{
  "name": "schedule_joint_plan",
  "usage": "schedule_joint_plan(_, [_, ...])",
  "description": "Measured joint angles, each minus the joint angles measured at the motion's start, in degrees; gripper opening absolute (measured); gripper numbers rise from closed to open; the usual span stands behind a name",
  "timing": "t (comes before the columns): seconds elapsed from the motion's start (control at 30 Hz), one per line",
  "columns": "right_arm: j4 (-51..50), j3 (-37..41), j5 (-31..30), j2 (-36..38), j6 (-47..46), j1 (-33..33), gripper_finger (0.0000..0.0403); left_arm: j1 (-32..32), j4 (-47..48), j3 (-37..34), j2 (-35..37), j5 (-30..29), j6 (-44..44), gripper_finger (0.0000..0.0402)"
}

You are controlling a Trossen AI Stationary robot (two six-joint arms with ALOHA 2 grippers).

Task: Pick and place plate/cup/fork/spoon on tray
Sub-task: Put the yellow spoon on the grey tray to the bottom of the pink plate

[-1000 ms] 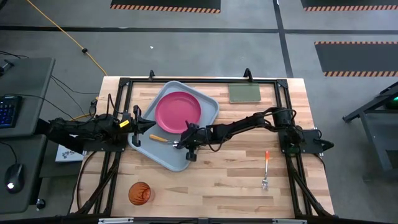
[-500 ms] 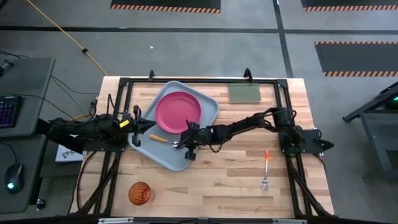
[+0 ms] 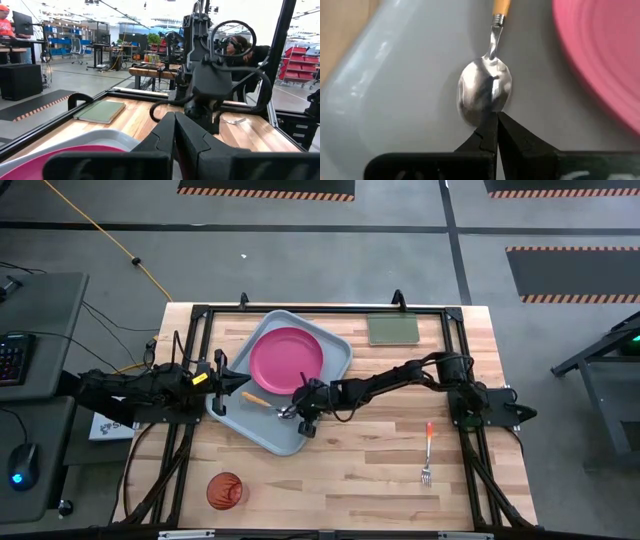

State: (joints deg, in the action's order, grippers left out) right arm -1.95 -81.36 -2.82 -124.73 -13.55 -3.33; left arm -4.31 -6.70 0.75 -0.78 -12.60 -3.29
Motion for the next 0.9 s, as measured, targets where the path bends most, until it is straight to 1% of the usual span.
schedule_joint_plan(0.07, [0.1, 0.1, -1.3, -0.3, 0.0, 0.0, 0.0, 0.0, 0.0, 0.0, 0.0, 0.0, 0.0, 0.0003])
schedule_joint_plan(0.27, [1.2, 0.0, -1.0, -0.3, 0.1, -0.1, 0.0, 0.0, 0.1, 0.0, 0.0, 0.0, 0.0, 0.0003])
schedule_joint_plan(0.47, [2.1, 0.0, 0.3, -0.3, 0.1, -0.1, 0.0, 0.0, 0.1, 0.0, 0.0, 0.0, 0.0, 0.0003])
schedule_joint_plan(0.6, [3.5, 0.0, 3.2, -0.3, 0.1, -0.1, 0.0, 0.0, 0.1, 0.0, 0.0, 0.0, 0.0, 0.0003])
schedule_joint_plan(0.8, [3.6, 0.0, 3.2, -0.3, 1.4, -0.1, 0.0, 0.0, 0.1, 0.0, 0.0, 0.0, 0.0, 0.0003])
schedule_joint_plan(0.9, [2.6, 0.0, 1.3, 0.1, 3.5, 0.1, 0.0, 0.0, 0.1, 0.0, 0.0, 0.0, 0.0, 0.0003])
